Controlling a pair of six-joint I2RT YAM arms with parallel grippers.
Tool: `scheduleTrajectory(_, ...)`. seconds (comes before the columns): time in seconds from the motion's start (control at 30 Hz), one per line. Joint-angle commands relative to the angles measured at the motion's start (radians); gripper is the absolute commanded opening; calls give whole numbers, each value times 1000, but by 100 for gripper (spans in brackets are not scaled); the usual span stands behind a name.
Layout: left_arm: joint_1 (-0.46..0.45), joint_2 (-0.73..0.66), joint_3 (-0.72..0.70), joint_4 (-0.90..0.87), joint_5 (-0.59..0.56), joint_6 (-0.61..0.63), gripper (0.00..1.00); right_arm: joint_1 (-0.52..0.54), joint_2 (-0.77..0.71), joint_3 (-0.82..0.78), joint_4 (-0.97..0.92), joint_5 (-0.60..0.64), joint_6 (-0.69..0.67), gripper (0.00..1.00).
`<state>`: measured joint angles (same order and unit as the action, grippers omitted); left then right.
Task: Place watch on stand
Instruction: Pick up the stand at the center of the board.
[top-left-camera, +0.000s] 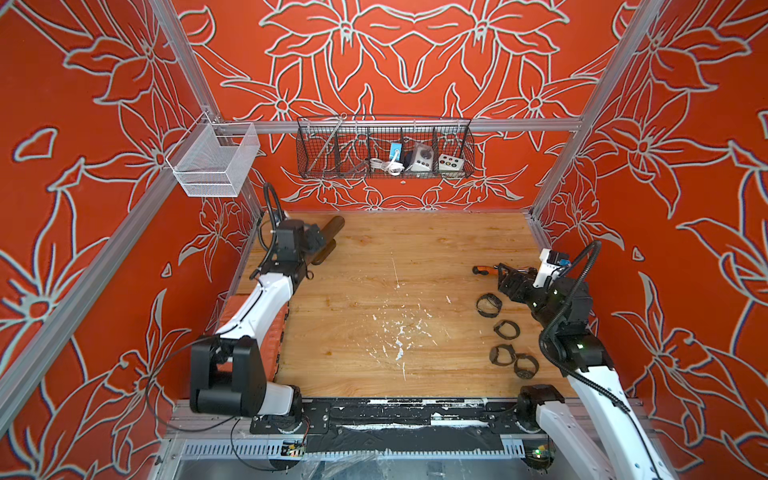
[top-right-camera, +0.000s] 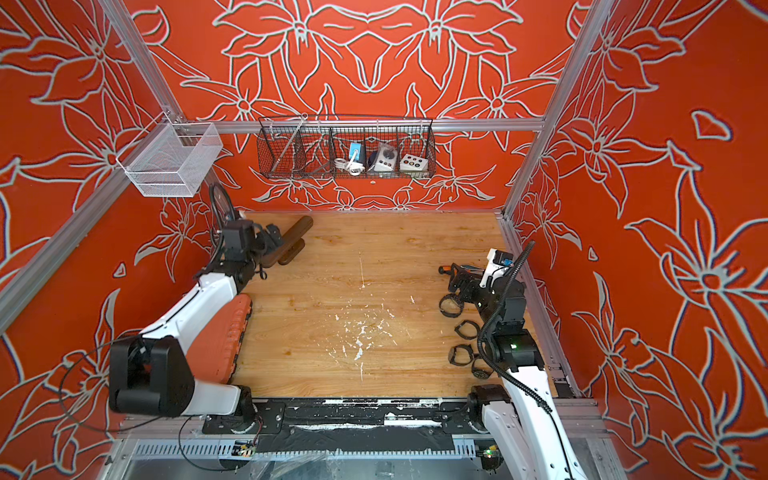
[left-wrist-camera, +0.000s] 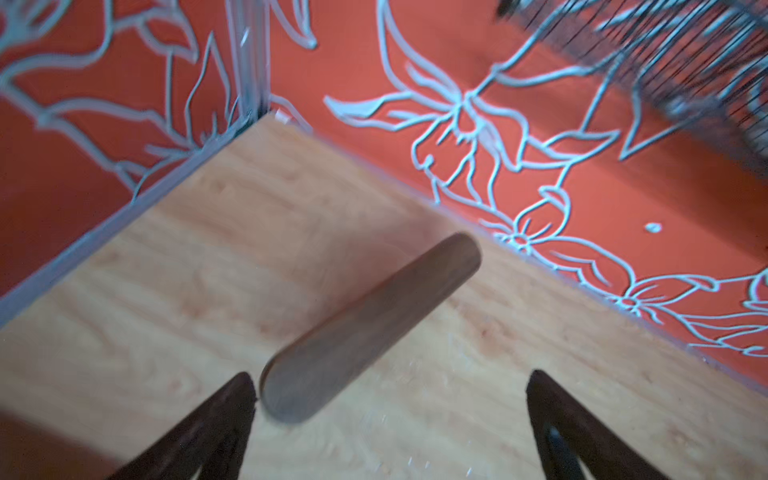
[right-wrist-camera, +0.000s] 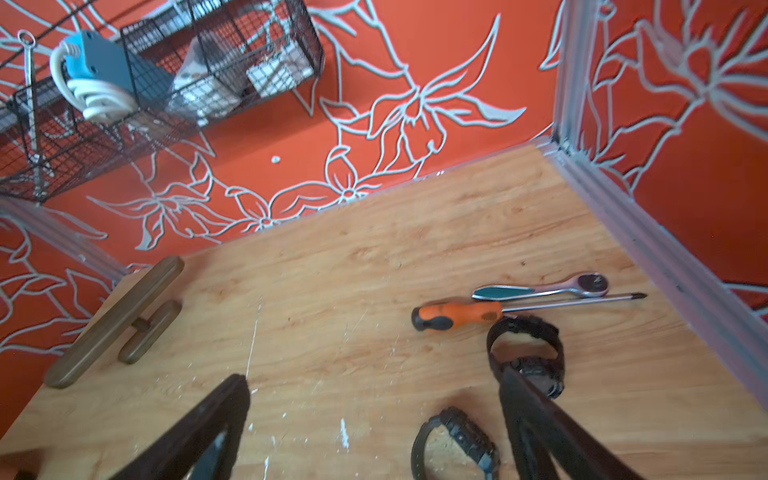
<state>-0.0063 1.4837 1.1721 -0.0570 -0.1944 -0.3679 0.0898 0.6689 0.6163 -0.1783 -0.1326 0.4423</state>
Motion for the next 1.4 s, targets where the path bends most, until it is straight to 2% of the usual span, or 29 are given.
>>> scheduleTrajectory(0.0,-1,143,198,-231,59,199,99,2,2,-32,-49,-94,35,97)
scheduleTrajectory(0.1,3,298,402,-386,198,362,99,4,-15,-52,-59,-96,41,97)
scheduleTrajectory(0.2,6,422,579,-531,210,449,99,12,-33,-60,-82,-59,46,96)
scheduleTrajectory(0.33,6,501,683,-588,239,524,99,35,-42,-46,-114,-37,37,96)
scheduleTrajectory(0.43,6,576,803,-695,278,584,99,46,-53,-43,-131,-38,32,95)
scheduleTrajectory(0.53,3,644,891,-785,253,635,96,50,-66,-36,-159,-31,33,94)
scheduleTrajectory(0.67,4,661,852,-770,239,676,96,54,-79,31,-247,-2,-5,94)
scheduleTrajectory(0.83,6,715,864,-778,160,697,95,64,-111,68,-288,10,-28,93)
scheduleTrajectory(1.07,19,773,884,-795,181,691,92,73,-143,41,-285,32,-28,94)
scheduleTrajectory(1.27,19,815,894,-814,174,698,88,73,-140,34,-282,37,-27,94)
scheduleTrajectory(1.37,19,834,903,-826,181,700,81,73,-139,29,-276,38,-25,93)
